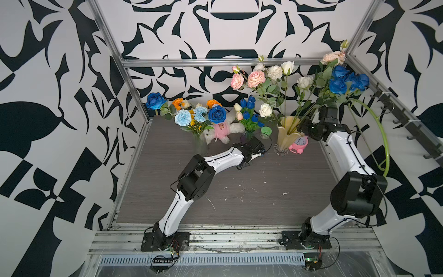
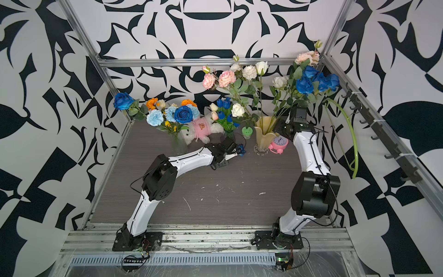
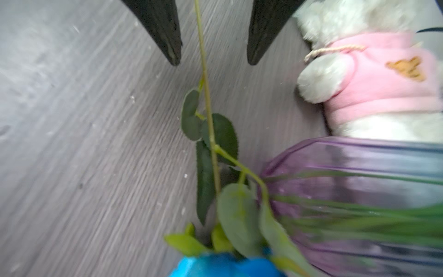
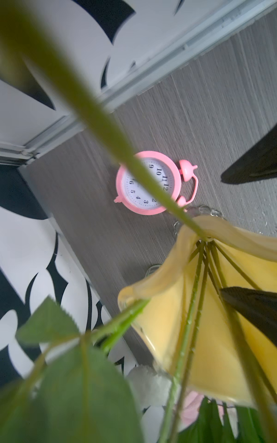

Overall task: Pick out blue flowers from the vase
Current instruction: Place the flower at the center of the board.

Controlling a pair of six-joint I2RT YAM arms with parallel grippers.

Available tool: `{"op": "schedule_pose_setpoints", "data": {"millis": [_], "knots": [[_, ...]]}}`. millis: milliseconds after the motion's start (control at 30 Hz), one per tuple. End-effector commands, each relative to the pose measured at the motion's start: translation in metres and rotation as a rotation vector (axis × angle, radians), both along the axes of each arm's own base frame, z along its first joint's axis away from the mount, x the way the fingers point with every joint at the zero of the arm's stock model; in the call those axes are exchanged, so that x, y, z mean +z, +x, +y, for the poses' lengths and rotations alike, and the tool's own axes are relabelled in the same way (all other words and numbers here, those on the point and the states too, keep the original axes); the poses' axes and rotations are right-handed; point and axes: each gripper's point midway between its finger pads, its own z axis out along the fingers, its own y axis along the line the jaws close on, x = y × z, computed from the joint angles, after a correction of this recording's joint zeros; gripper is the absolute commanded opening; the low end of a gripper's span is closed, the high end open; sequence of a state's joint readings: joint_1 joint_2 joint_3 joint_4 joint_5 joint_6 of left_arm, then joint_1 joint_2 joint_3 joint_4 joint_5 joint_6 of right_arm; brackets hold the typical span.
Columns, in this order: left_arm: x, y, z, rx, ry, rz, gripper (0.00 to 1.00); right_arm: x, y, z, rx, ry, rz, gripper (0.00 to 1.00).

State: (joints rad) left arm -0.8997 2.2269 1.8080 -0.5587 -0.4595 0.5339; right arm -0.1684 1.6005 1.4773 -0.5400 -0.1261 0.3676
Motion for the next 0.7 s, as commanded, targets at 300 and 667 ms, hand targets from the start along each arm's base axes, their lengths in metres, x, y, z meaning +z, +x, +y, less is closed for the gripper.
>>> {"op": "schedule_pose_setpoints", "data": {"millis": [300,667], "knots": [[0.100,-0.024,-0.043,-0.112,-0.164,-0.139,0.56,0.034,-0.017,-0.008,-0.023,-0.002,-0.129,0.75],[0.214,-0.039,-0.086,-0.207,-0.408,-0.245,0.62,0.017,-0.016,-0.007,0.014,-0.015,-0.107,0.75]]}}
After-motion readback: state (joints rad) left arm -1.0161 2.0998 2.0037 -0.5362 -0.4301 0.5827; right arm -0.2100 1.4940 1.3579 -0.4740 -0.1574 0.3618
